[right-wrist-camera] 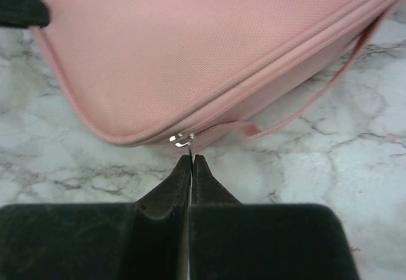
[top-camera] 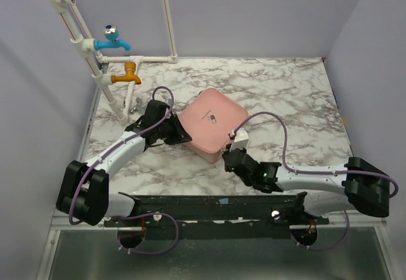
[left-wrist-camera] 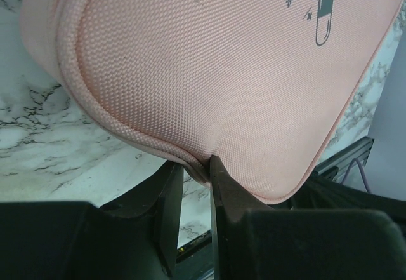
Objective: Organize the medicine kit
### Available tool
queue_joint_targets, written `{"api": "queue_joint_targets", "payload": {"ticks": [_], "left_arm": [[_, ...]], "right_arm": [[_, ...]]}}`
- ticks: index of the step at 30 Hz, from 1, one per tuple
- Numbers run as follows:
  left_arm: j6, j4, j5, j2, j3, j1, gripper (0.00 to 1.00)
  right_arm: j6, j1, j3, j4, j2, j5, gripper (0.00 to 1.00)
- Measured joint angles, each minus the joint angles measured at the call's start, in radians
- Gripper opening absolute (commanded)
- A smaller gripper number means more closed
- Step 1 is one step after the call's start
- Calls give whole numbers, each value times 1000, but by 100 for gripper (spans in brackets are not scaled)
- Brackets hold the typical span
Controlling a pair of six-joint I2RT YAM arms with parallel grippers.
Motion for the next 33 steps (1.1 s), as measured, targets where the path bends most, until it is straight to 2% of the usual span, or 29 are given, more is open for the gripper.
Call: {"api": "queue_joint_targets", "payload": {"ticks": [11,27,33], "left_arm": [[23,-2,2,-16,-23,25,0],[54,-31,5,-70,-45,35,0],[70,-38,10,-78,-46,37,2]], "right_arm": [[-58,-163,-2,1,-6,-39,1],[-133,-497,62,101,120,-153,1],[-133,-546,68,139,150,-181,1]]}}
